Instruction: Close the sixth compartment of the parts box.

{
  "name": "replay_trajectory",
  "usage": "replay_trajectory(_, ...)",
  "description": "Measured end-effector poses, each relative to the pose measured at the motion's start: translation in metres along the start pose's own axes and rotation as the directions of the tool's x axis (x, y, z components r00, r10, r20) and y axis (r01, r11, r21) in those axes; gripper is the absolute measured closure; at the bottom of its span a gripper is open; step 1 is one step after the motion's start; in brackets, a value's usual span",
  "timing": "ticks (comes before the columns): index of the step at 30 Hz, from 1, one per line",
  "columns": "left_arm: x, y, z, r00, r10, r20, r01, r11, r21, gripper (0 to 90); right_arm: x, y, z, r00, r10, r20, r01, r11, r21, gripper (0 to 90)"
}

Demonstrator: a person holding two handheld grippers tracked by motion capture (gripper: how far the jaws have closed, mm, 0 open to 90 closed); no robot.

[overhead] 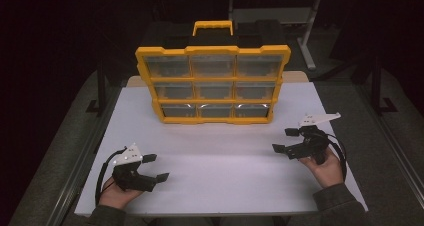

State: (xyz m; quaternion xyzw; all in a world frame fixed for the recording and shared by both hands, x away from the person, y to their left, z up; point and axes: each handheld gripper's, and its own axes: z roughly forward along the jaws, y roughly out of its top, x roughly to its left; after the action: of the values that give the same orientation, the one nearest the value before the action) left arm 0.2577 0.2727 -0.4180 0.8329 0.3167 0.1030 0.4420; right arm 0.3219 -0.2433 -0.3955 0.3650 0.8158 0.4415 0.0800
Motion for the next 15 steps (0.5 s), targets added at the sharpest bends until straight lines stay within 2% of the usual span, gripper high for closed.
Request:
replay_trajectory(3, -0.001, -0.002, -0.001, 1.0000, -0.004, 0.002, 0.004, 1.0000, 0.003, 17.4, 0.001, -0.003, 0.001, 1.0000, -0.007, 0.006, 0.006, 1.000, 0.016, 14.6)
replay_trajectory(11, -0.004, -0.006, -0.005, 1.0000, 0.006, 0.000, -0.006, 1.0000, 0.005, 17.4, 0.003, -0.015, -0.002, 0.9999, 0.010, 0.009, -0.010, 1.000, 0.012, 14.5)
replay_trajectory(15, -0.004, -0.008, -0.008, 1.0000, 0.004, -0.001, -0.004, 1.0000, -0.007, 17.3, 0.004, -0.020, -0.003, 0.9999, 0.003, 0.015, -0.003, 1.000, 0.006, 14.5)
